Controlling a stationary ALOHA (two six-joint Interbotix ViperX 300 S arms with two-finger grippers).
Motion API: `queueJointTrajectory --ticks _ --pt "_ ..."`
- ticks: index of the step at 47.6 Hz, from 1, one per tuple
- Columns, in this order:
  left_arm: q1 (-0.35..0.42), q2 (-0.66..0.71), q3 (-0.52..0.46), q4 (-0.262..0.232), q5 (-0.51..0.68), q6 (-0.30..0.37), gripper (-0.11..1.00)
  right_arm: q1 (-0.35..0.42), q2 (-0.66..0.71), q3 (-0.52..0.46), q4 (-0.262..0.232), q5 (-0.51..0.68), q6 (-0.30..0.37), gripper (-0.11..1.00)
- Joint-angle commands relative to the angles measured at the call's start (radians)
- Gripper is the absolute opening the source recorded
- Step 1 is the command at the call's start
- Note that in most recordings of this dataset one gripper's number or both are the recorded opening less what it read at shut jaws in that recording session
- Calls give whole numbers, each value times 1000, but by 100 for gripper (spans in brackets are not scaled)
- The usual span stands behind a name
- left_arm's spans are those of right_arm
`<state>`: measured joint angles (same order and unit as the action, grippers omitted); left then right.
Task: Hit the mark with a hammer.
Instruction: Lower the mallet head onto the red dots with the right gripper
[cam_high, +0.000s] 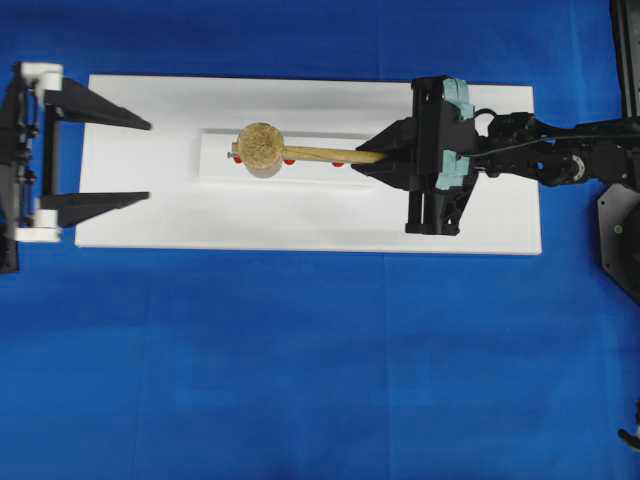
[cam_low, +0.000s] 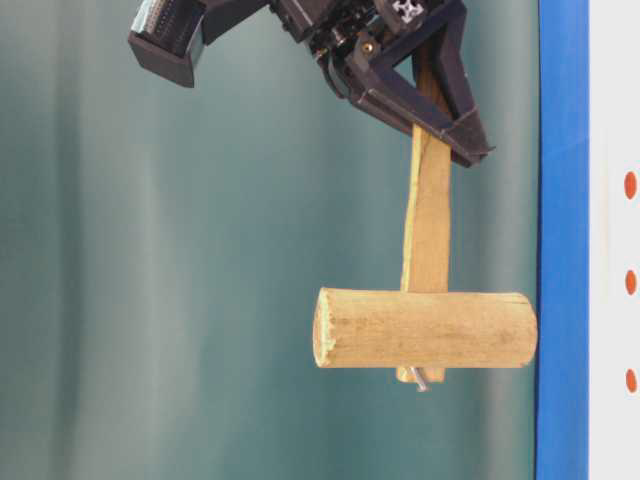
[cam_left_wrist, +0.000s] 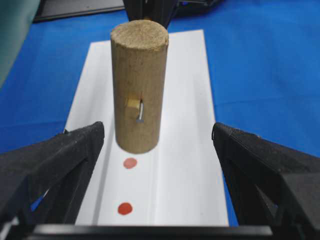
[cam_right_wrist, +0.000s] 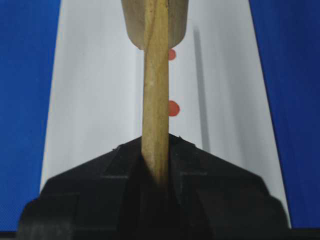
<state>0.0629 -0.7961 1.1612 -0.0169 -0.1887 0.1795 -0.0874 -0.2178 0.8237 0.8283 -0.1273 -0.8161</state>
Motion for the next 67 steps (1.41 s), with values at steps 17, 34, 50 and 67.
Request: queueJointTrajectory --ticks 17,34,50,67 --pt "3 -64 23 -3 35 -5 87 -11 -20 -21 3 -46 0 0" --pt "3 -64 25 -3 57 -6 86 -57 -20 -26 3 -43 2 0" --pt "3 -64 25 -3 57 -5 86 -41 48 -98 29 -25 2 0" --pt "3 -64 25 -5 57 -6 86 -35 117 -176 29 -6 0 0"
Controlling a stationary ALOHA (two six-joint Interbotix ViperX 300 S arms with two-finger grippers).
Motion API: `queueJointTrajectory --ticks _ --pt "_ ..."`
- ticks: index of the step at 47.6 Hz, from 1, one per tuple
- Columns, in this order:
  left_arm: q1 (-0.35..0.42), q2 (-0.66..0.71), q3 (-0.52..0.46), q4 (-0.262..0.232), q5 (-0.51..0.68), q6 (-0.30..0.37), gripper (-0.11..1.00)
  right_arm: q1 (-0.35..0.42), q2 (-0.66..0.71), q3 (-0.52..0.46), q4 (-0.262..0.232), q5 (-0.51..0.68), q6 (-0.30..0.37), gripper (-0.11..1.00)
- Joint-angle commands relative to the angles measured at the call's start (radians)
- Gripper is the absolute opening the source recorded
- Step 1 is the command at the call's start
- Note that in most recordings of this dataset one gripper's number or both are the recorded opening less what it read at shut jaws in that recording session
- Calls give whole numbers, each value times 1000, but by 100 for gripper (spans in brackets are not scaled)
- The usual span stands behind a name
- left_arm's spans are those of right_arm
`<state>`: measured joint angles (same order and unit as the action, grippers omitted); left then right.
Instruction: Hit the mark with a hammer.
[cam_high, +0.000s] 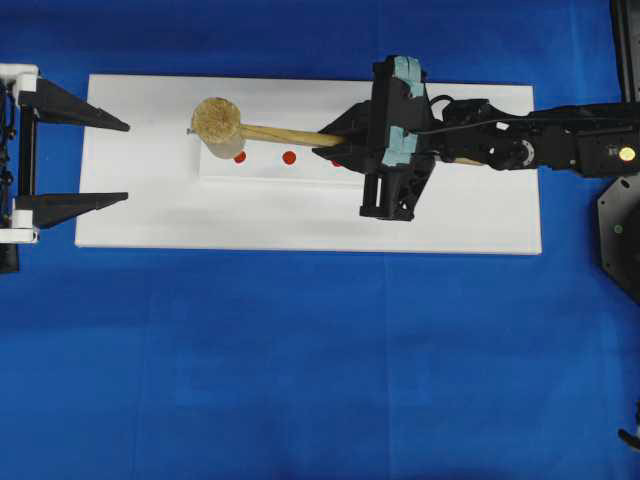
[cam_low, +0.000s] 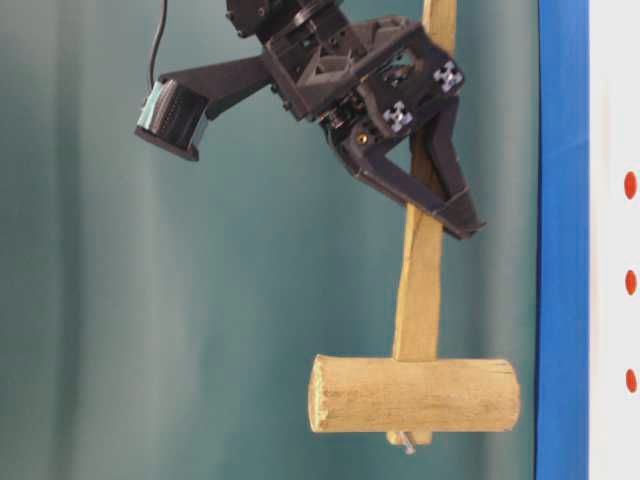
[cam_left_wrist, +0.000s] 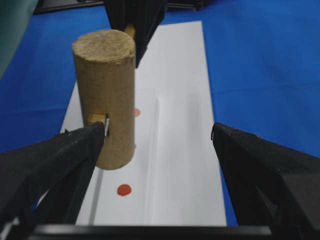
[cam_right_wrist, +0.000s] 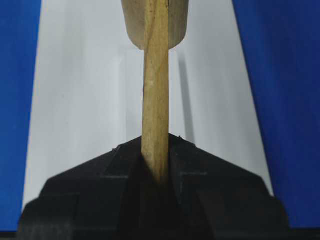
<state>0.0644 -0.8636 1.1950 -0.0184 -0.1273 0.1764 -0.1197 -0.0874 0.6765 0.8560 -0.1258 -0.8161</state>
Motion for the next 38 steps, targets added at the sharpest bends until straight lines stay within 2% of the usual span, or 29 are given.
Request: queueJointTrajectory --ticks 1,10,19,33,38 --pt "2 3 -9 -3 -5 -3 86 -2 -14 -28 2 -8 0 0" --pt "2 3 -9 -3 -9 -3 86 -3 60 -26 5 -5 3 0" --pt "2 3 -9 -3 -11 -3 86 -17 192 -31 54 -11 3 0" --pt "2 2 -11 -3 -11 -3 86 -20 155 -14 66 -18 0 0" --pt "2 2 -11 -3 -12 -3 86 -15 103 -5 64 -17 -3 0"
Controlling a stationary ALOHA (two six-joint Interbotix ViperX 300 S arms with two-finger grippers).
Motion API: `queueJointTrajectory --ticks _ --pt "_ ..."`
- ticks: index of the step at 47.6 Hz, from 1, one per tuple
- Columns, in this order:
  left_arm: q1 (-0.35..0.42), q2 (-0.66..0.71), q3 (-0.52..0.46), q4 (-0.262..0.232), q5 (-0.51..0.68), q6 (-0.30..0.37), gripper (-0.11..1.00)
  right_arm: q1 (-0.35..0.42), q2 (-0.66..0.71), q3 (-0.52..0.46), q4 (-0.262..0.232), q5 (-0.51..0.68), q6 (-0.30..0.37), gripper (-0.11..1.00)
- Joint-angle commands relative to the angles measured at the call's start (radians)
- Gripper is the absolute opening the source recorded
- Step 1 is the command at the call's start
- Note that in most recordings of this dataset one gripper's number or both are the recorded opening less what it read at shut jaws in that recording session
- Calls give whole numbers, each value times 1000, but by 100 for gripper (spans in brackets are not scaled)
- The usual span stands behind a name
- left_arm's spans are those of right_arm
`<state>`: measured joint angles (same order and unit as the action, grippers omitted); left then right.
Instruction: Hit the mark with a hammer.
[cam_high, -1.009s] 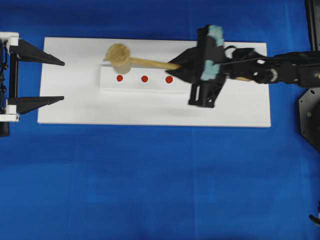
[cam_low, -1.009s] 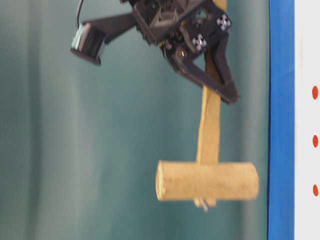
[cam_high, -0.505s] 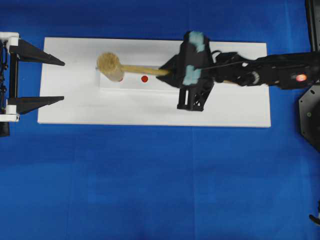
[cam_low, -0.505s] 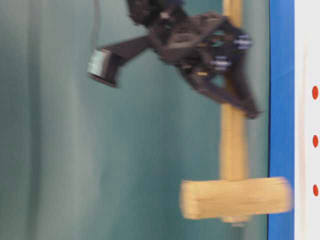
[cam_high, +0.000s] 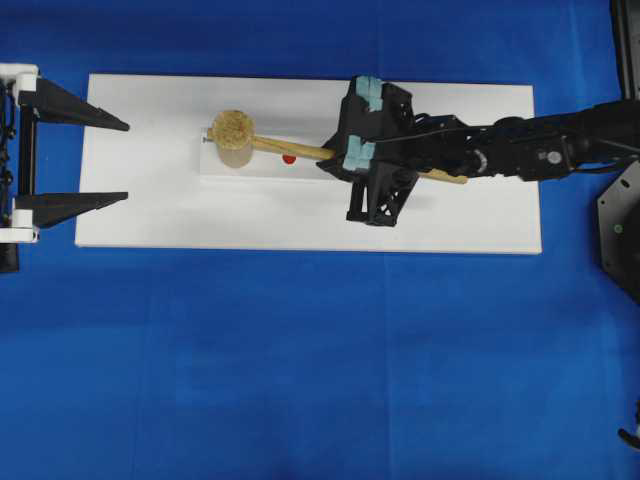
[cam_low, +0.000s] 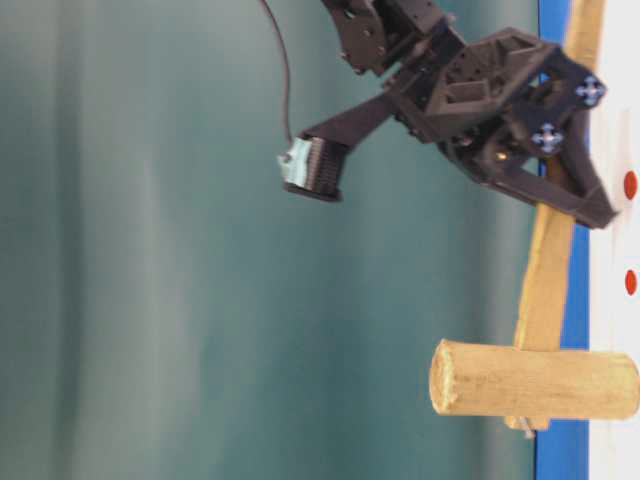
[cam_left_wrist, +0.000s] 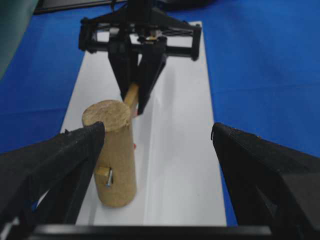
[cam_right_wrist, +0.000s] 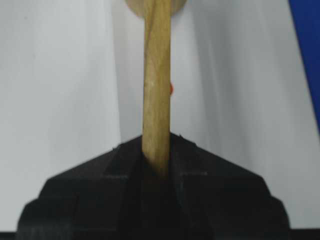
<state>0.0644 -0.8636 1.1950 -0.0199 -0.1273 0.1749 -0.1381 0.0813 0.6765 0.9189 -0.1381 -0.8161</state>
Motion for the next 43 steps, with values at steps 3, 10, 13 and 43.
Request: queueJointTrajectory --ticks 3,10,13,43 --pt "2 2 -11 -2 -12 -2 86 8 -110 8 0 -3 -8 0" --pt "3 2 -11 -3 -12 -2 86 8 -256 83 -3 -5 -9 0" --pt "2 2 -11 -2 -12 -2 86 8 -308 118 -3 -8 -11 0" --pt "2 2 -11 -2 -17 -2 86 17 -224 195 20 -37 5 0"
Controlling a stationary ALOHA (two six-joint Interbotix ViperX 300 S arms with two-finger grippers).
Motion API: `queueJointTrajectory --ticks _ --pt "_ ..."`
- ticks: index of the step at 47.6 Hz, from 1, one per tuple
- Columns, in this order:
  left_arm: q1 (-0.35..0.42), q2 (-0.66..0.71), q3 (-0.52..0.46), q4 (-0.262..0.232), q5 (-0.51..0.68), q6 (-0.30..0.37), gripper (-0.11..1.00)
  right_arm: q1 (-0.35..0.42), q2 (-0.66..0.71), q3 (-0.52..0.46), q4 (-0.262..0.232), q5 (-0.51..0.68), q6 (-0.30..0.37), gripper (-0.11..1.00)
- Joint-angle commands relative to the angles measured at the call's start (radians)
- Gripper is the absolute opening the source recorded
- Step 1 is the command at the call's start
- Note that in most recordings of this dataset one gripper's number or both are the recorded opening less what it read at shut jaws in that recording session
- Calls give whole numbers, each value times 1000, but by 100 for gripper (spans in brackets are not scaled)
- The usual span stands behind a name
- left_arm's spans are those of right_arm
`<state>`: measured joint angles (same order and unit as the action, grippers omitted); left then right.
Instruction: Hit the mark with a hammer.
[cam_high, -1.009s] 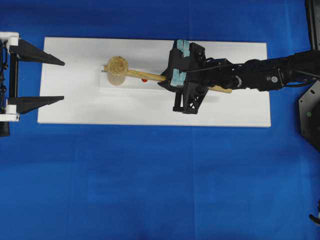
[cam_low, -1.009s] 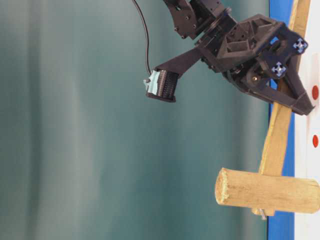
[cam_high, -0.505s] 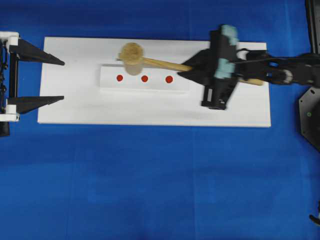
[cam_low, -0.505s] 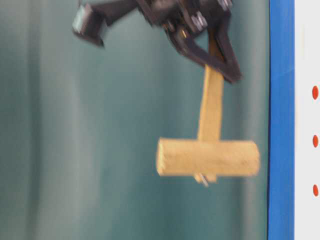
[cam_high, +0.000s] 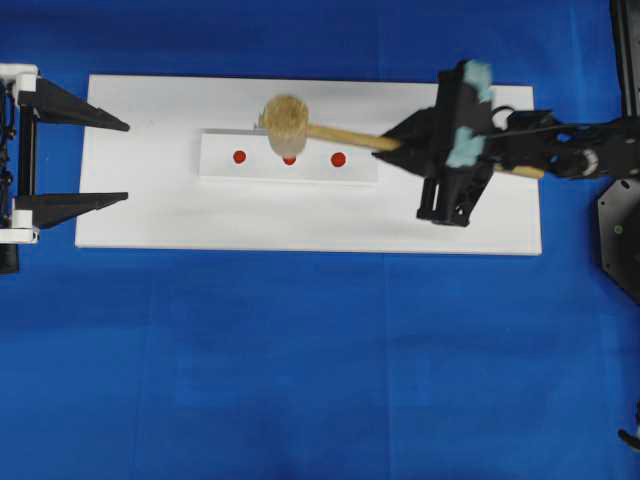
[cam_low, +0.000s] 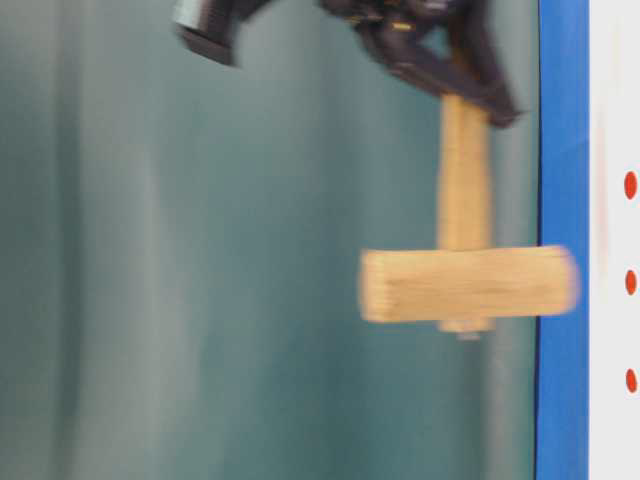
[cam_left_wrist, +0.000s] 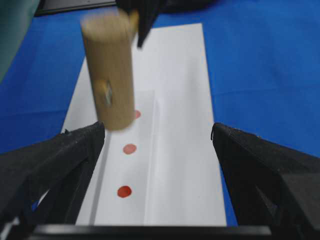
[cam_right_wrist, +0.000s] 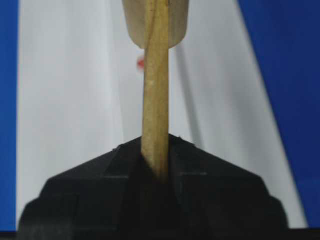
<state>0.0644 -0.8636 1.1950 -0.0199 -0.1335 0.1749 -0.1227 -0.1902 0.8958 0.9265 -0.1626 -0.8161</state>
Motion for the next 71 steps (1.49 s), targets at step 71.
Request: queueJointTrajectory --ticks 71 --pt "2 0 -11 -2 -11 -2 86 14 -92 158 77 18 17 0"
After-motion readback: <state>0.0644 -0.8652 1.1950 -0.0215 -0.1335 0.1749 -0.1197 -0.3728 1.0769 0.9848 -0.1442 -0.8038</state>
